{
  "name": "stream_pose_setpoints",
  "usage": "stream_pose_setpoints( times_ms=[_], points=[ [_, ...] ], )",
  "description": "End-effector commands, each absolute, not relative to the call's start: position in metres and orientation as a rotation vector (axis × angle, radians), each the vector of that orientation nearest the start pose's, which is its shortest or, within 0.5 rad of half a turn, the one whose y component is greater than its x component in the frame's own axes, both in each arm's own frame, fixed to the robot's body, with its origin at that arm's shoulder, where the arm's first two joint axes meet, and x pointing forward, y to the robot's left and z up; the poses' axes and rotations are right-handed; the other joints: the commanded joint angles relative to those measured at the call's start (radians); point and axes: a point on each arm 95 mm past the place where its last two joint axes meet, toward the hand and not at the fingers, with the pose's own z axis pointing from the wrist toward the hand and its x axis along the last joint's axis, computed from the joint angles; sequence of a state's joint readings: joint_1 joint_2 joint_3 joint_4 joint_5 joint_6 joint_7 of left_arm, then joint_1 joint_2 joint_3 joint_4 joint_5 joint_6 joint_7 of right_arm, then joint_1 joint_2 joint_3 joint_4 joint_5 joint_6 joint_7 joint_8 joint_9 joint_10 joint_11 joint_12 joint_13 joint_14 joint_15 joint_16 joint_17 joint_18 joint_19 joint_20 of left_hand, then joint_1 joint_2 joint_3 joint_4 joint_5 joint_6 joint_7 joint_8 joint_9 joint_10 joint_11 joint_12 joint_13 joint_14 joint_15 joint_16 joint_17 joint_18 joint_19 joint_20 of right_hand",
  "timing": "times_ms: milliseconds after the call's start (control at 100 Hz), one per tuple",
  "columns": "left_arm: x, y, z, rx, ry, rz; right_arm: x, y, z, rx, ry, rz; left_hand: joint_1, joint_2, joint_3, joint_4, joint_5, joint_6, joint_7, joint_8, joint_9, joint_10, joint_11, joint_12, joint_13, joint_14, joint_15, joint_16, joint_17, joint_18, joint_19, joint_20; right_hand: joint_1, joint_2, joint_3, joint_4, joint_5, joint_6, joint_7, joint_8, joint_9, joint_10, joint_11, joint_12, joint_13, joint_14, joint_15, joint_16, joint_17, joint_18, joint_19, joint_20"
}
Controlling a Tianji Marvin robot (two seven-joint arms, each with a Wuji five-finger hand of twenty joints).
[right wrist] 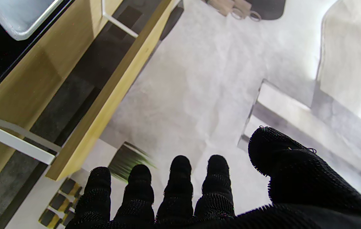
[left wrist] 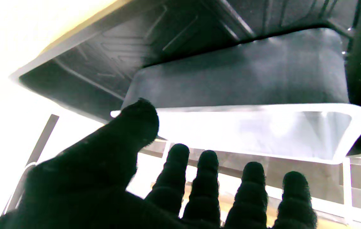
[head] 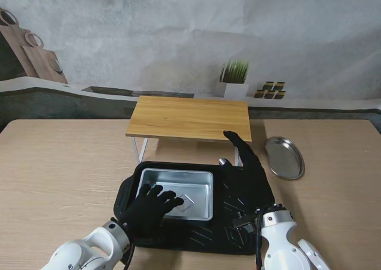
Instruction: Stack the baking trays onto the shelf
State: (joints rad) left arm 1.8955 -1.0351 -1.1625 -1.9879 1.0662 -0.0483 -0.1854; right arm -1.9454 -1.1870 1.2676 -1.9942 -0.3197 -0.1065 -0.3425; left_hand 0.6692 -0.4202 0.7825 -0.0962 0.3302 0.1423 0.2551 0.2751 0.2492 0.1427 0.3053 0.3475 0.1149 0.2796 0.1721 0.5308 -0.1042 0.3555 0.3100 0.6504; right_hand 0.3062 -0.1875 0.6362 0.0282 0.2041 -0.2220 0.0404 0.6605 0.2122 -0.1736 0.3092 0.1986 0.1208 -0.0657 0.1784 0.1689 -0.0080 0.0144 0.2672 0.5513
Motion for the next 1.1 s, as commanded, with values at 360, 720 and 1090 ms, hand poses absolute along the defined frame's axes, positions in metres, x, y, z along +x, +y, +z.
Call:
stream_pose_setpoints(
  times_ms=[360,720,1090],
  points=[
    [0.273,-0.032,-0.290,-1.375,1.494,-1.876,0.298,0.046,-0.278,-2.046,-0.772,-2.580,-0.059,0.138,-0.140,0.021,0.063,0.009,-0.053,-0.019,0.035,0.023,-0.045,-0.019,0.000,0.005,-0.081,0.003,-0.021,-0.007,-0.129,0.096,-0.005,-0.030,0.021,-0.036,0.026,-0.003,0.009,-0.008,-0.008,-0.006,0.035,0.009,0.011,-0.021,0.009,-0.001,0.009,-0.039,0.006,-0.013],
    [0.275,-0.002,-0.296,-1.558,1.133,-2.115,0.301,0.055,-0.281,-2.066,-0.914,-2.526,-0.073,0.174,-0.185,0.010,0.095,0.027,-0.070,-0.045,0.045,0.055,-0.068,-0.037,-0.015,0.016,-0.088,-0.001,-0.016,0.003,-0.172,0.045,0.035,-0.106,0.378,0.118,0.062,-0.003,0.029,-0.029,-0.007,-0.006,0.131,0.051,0.016,-0.019,0.045,0.018,0.032,-0.027,0.016,-0.018],
    [0.275,0.008,-0.290,-1.554,1.077,-2.150,0.297,-0.009,-0.255,-2.314,-1.294,-2.521,-0.047,0.184,-0.212,0.018,0.104,0.035,-0.084,-0.050,0.049,0.060,-0.081,-0.038,-0.019,0.018,-0.088,-0.003,-0.014,0.005,-0.174,0.024,0.018,-0.100,0.146,-0.024,0.066,0.137,0.418,-0.061,0.059,0.078,0.440,0.163,0.117,0.094,0.408,0.204,0.147,0.110,0.422,0.055]
  ],
)
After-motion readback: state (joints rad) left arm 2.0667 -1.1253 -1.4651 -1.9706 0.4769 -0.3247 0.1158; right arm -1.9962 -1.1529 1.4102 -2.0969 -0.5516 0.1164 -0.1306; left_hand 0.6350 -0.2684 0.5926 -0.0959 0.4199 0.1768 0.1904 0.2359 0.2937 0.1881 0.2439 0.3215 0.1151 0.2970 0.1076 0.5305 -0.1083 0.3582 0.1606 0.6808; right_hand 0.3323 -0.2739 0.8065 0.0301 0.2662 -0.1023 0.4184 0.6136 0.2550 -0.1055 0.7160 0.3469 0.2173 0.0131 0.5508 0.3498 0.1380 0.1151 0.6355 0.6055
